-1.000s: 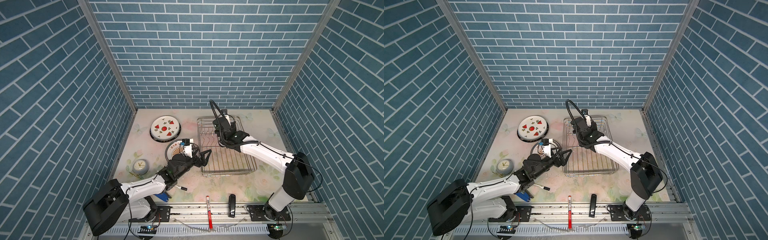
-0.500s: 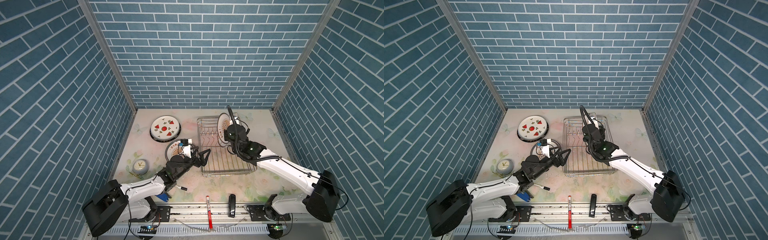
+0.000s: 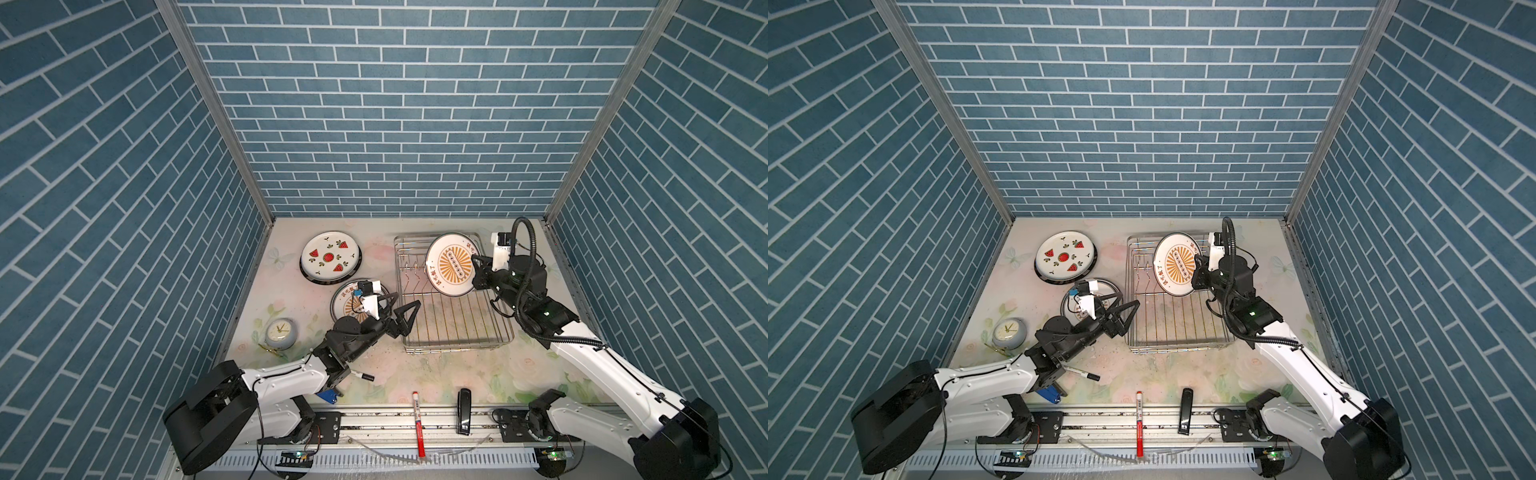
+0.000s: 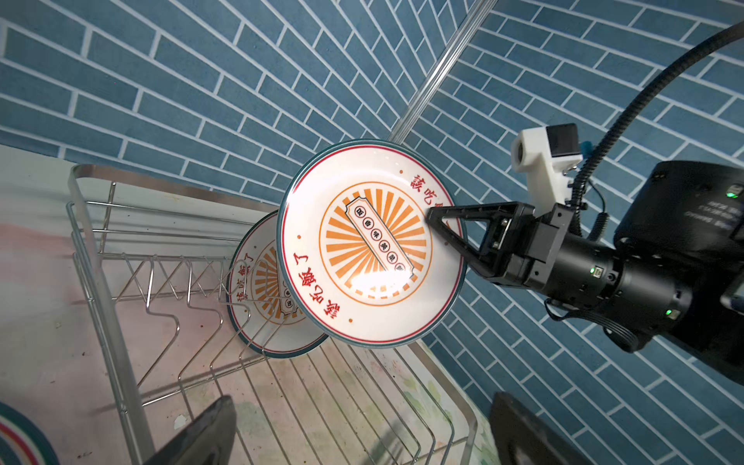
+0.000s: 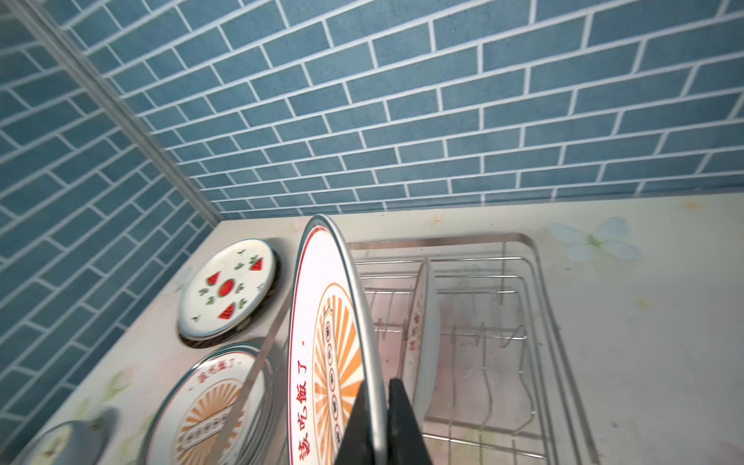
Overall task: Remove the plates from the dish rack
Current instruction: 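Grip and lift the next sunburst plate out of the rack, then carry the sunburst plate over the rack toward the plate stack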
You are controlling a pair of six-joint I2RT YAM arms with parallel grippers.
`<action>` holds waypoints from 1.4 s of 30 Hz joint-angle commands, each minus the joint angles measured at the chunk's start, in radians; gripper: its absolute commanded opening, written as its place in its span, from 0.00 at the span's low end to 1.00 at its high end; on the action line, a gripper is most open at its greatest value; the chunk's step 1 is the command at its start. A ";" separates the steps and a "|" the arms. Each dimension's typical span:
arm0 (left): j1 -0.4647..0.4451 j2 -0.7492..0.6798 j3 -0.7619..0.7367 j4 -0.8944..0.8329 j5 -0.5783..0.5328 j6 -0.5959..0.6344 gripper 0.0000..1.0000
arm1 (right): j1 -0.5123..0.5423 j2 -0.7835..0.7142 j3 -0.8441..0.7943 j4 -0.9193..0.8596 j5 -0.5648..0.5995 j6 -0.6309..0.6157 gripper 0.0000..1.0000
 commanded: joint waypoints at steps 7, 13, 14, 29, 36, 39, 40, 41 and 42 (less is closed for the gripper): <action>-0.005 0.032 -0.005 0.116 0.042 -0.035 1.00 | -0.147 -0.073 -0.116 0.292 -0.534 0.306 0.00; -0.007 0.085 0.035 0.143 0.065 -0.059 0.96 | -0.190 -0.112 -0.191 0.391 -0.610 0.406 0.00; -0.007 0.096 0.039 0.146 0.064 -0.065 0.93 | -0.194 -0.119 -0.201 0.401 -0.617 0.413 0.00; -0.022 0.197 0.135 0.133 0.066 -0.110 0.50 | -0.195 -0.210 -0.305 0.401 -0.543 0.348 0.00; -0.025 0.219 0.132 0.157 0.051 -0.129 0.32 | -0.195 -0.256 -0.335 0.397 -0.491 0.312 0.00; -0.025 0.225 0.164 0.107 0.085 -0.150 0.29 | -0.194 -0.254 -0.339 0.412 -0.492 0.309 0.00; -0.025 0.233 0.171 0.106 0.099 -0.156 0.28 | -0.194 -0.251 -0.340 0.414 -0.493 0.309 0.00; -0.027 0.242 0.176 0.111 0.108 -0.164 0.25 | -0.193 -0.249 -0.338 0.415 -0.495 0.308 0.00; -0.027 0.246 0.177 0.114 0.113 -0.173 0.23 | -0.195 -0.245 -0.339 0.415 -0.496 0.307 0.00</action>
